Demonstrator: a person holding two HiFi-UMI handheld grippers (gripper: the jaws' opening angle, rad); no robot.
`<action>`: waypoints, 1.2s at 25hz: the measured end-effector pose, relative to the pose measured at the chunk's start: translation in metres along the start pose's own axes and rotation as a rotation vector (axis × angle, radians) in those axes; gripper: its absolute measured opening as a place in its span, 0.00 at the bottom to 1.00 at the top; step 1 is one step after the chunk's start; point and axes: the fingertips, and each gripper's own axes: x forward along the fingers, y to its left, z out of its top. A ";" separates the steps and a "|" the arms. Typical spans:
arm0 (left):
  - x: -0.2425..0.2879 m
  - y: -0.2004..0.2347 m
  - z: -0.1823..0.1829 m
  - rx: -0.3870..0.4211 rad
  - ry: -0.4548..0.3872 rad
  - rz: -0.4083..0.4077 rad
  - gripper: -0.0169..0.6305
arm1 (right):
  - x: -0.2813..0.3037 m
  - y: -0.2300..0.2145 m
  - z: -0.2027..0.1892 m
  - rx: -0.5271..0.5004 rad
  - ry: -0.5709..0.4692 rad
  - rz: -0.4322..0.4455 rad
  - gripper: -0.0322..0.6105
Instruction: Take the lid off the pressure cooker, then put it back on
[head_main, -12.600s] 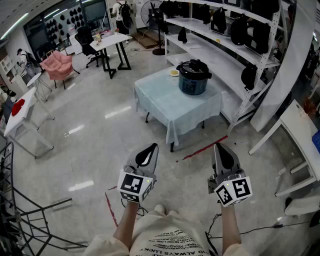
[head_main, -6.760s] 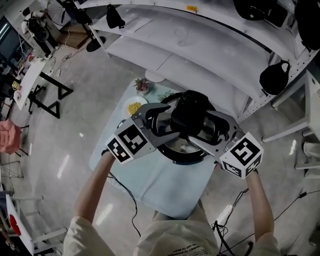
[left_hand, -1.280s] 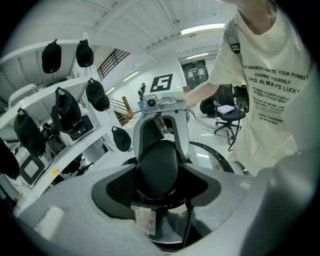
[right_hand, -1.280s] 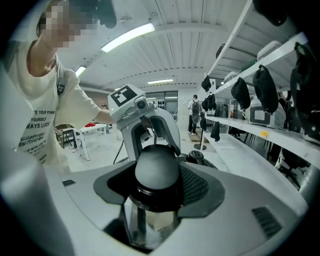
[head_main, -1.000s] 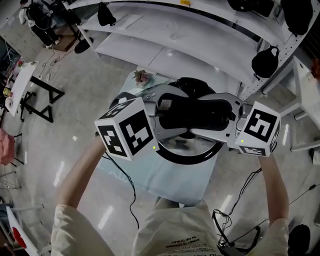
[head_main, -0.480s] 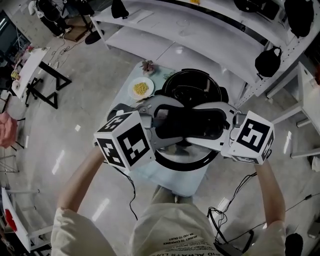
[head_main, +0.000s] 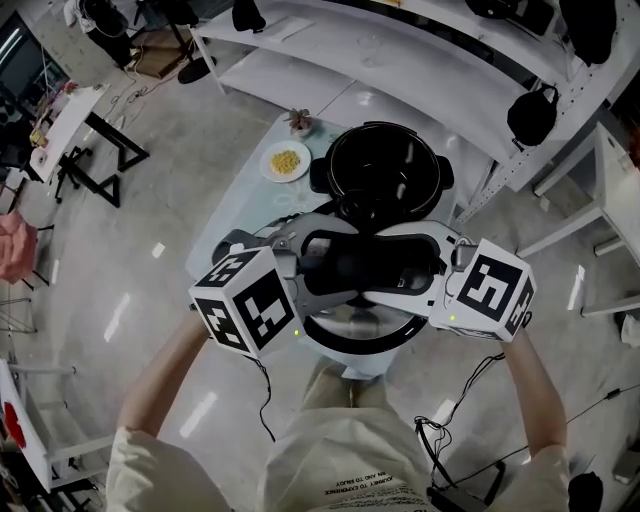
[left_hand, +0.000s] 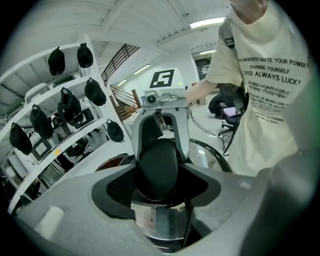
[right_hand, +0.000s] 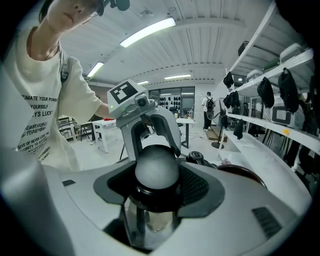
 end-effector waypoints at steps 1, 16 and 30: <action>0.000 -0.004 -0.001 -0.003 0.003 0.002 0.45 | 0.001 0.004 -0.002 0.000 0.003 0.000 0.47; 0.011 -0.071 -0.040 -0.090 0.075 -0.003 0.45 | 0.035 0.059 -0.043 0.028 0.009 0.070 0.47; 0.062 -0.099 -0.105 -0.164 0.117 -0.072 0.45 | 0.078 0.061 -0.118 0.099 0.017 0.113 0.47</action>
